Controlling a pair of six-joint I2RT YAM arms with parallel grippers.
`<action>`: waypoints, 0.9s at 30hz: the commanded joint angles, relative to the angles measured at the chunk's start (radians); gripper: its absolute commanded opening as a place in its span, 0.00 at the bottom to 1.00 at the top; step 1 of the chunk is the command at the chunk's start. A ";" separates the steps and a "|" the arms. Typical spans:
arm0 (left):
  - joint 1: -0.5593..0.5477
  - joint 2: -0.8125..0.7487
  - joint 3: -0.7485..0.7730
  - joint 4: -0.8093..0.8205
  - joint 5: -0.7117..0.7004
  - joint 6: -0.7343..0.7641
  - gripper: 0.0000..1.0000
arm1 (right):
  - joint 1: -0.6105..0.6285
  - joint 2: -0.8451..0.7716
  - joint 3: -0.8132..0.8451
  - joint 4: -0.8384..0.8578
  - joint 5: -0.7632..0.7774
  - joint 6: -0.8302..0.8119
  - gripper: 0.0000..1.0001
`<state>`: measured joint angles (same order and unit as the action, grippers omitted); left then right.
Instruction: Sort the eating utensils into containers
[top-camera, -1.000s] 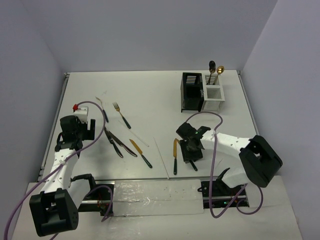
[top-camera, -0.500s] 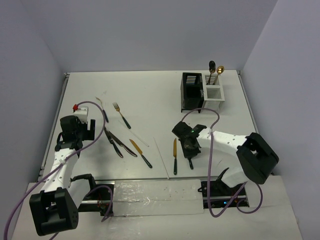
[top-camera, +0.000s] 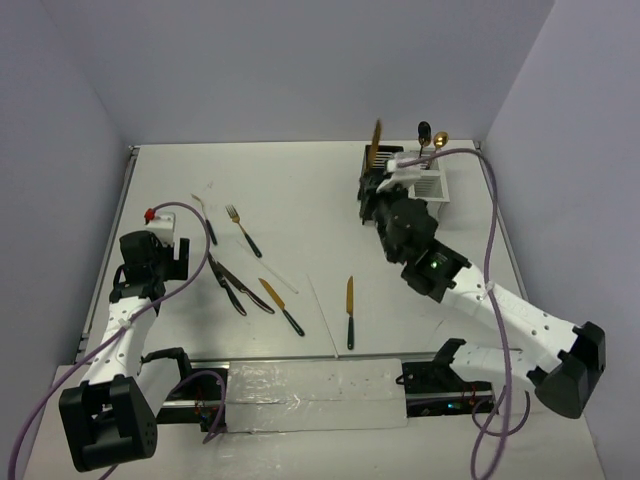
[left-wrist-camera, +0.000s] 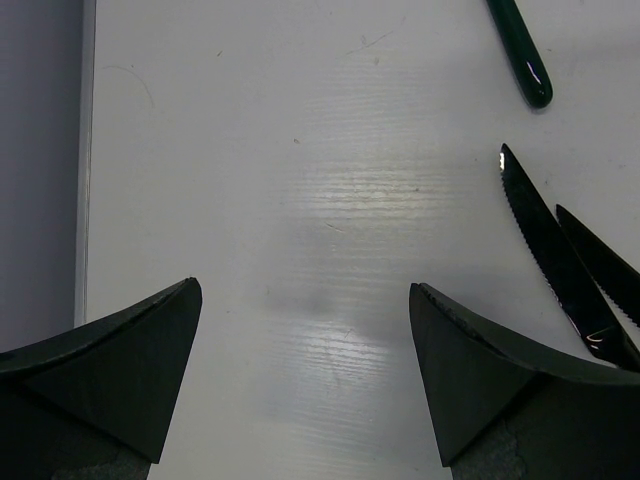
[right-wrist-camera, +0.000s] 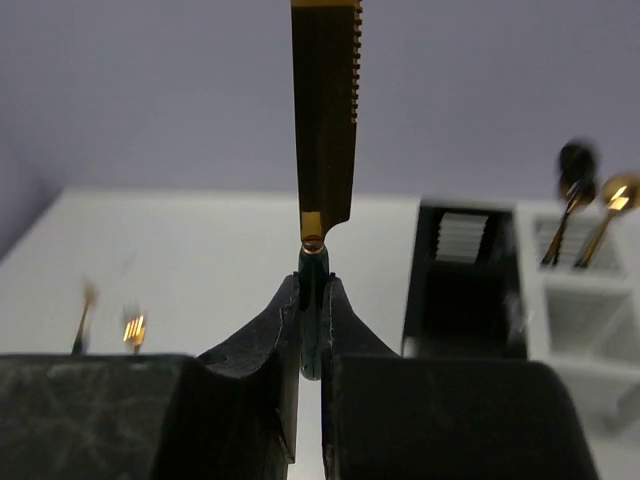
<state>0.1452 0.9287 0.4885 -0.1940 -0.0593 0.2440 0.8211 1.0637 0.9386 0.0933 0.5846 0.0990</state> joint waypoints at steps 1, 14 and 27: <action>0.005 -0.004 0.001 0.050 -0.008 -0.005 0.95 | -0.185 0.129 0.037 0.590 0.071 -0.214 0.00; 0.007 0.061 0.018 0.070 -0.050 -0.014 0.95 | -0.457 0.786 0.403 0.611 -0.043 -0.199 0.00; 0.005 0.107 0.039 0.076 -0.066 -0.022 0.94 | -0.510 0.987 0.425 0.482 -0.199 -0.226 0.00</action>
<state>0.1459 1.0328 0.4885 -0.1631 -0.1154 0.2390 0.3206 2.0312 1.3163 0.5678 0.4198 -0.1246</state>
